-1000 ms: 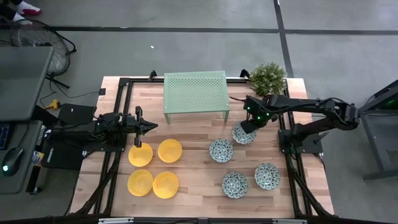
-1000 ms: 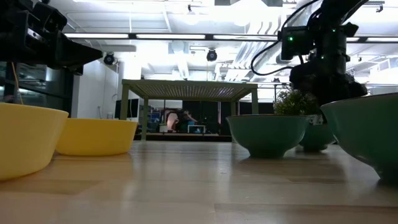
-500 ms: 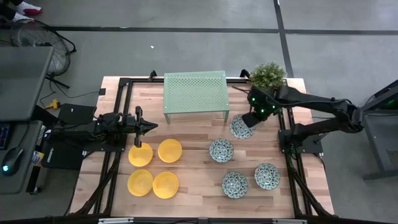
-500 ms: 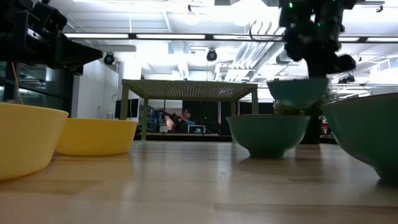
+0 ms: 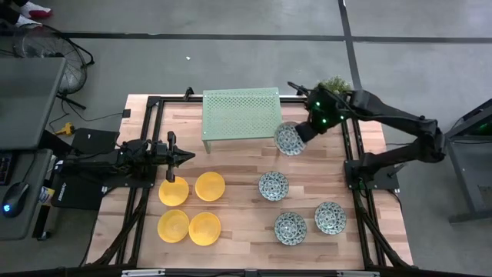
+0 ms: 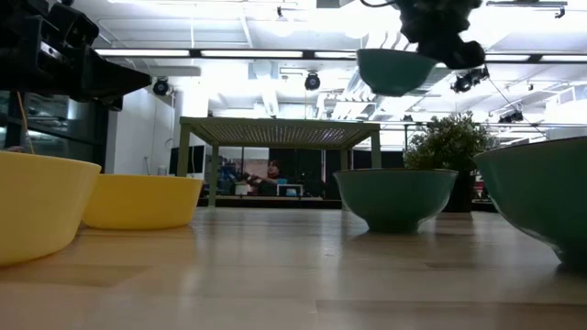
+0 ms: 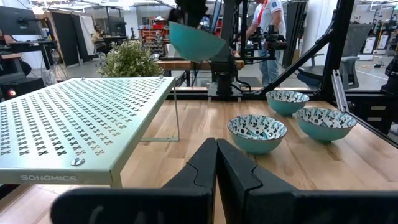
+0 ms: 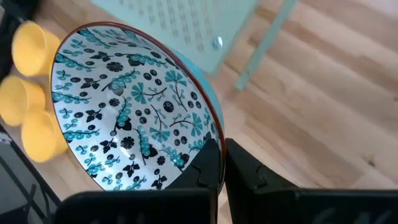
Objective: Pick & Place Mini bowls
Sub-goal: Put the blue patterned bowl on the shelf
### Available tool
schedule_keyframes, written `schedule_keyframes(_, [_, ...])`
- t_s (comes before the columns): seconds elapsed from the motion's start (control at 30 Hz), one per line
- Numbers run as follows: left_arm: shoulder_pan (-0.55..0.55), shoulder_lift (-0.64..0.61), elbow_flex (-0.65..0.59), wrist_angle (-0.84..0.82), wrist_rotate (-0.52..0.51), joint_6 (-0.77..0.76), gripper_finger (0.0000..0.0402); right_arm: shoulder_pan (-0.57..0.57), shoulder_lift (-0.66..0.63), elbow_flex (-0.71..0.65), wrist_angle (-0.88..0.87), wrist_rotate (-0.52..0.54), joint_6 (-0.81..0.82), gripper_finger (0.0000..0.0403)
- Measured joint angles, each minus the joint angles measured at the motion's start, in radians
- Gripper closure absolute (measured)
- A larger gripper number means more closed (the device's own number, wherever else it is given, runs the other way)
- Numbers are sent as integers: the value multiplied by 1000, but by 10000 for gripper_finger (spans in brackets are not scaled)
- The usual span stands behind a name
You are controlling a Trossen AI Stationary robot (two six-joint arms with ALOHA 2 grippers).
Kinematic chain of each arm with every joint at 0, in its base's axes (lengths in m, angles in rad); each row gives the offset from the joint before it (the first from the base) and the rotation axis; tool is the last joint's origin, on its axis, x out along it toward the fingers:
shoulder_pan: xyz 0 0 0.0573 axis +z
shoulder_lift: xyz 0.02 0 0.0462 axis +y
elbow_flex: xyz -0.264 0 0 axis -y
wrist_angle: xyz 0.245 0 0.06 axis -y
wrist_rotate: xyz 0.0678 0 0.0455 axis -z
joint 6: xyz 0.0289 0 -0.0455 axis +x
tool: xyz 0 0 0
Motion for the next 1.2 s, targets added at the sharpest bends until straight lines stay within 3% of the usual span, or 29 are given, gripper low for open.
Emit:
schedule_keyframes(0.67, [0,0,0,0,0,0,395,-173,398,400,-18,-126,-179,402])
schedule_keyframes(1.2, [0,0,0,0,0,0,395,-255,505,421,-21,-155,-126,403])
